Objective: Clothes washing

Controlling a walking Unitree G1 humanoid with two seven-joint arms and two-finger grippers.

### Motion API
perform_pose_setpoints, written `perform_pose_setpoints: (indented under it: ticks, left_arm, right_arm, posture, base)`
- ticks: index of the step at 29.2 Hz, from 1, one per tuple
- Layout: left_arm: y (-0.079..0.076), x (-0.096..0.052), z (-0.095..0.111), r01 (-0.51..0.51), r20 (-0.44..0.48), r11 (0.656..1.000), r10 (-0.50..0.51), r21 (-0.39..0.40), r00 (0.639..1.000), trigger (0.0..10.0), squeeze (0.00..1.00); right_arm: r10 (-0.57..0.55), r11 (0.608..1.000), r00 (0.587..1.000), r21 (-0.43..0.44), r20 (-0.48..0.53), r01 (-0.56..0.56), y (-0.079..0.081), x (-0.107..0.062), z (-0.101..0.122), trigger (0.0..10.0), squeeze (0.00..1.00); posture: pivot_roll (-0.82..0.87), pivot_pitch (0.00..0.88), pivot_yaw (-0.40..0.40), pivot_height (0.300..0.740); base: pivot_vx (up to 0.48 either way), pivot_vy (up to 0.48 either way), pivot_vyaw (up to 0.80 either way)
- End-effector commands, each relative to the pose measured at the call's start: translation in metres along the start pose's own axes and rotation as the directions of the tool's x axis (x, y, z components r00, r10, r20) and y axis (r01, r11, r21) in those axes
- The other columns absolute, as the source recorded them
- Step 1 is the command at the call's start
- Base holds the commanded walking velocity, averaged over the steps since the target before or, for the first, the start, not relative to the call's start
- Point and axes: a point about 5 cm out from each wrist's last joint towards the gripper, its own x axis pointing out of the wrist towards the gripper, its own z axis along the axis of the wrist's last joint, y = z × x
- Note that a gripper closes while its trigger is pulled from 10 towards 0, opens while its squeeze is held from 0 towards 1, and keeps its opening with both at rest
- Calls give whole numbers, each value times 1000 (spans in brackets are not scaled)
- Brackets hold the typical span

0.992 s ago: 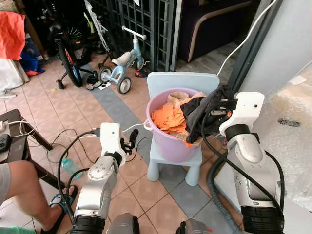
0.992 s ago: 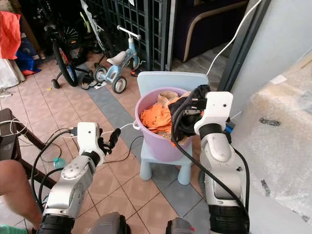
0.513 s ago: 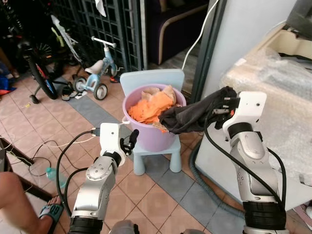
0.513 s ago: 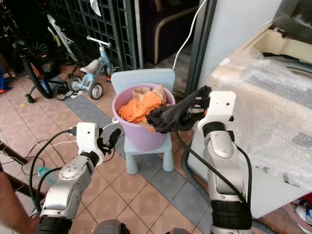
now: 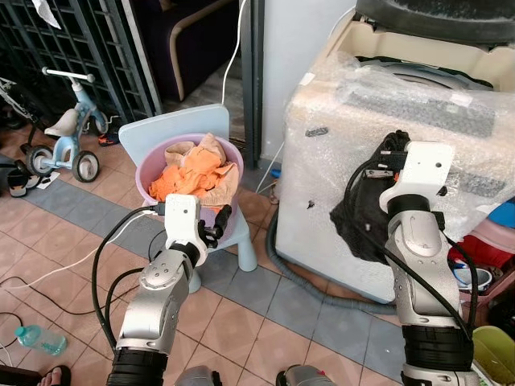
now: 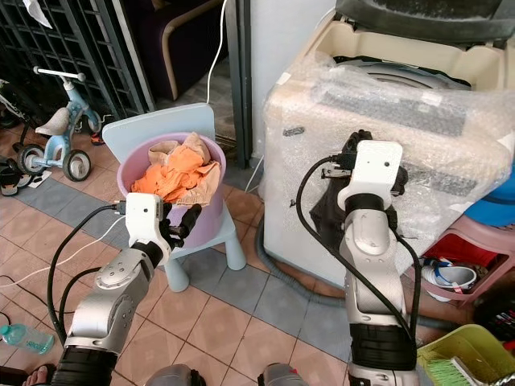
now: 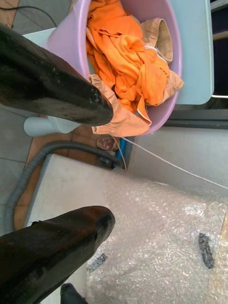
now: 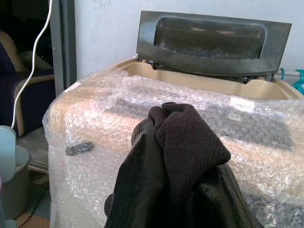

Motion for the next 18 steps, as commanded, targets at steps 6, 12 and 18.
perform_pose_setpoints:
  ticks: [6, 12, 18]
  left_arm:
    - [3, -1, 2, 22, 19, 1000, -22, 1, 1000, 10000, 0]
    - [3, -2, -1, 30, 14, 1000, -30, 3, 999, 10000, 0]
    - [4, -3, -4, 31, 7, 1000, -31, 6, 999, 10000, 0]
  right_arm:
    - [44, 998, 992, -43, 115, -39, 7, 11, 20, 10000, 0]
    - [53, 998, 982, -53, 179, -44, 12, 29, 35, 10000, 0]
    - [52, 997, 978, -59, 201, -41, 13, 36, 41, 10000, 0]
  posture:
    - [-101, 66, 45, 740]
    - [-93, 64, 45, 740]
    - [-87, 64, 41, 740]
  base:
    - [236, 0, -133]
    - [327, 0, -364]
    - [332, 0, -703]
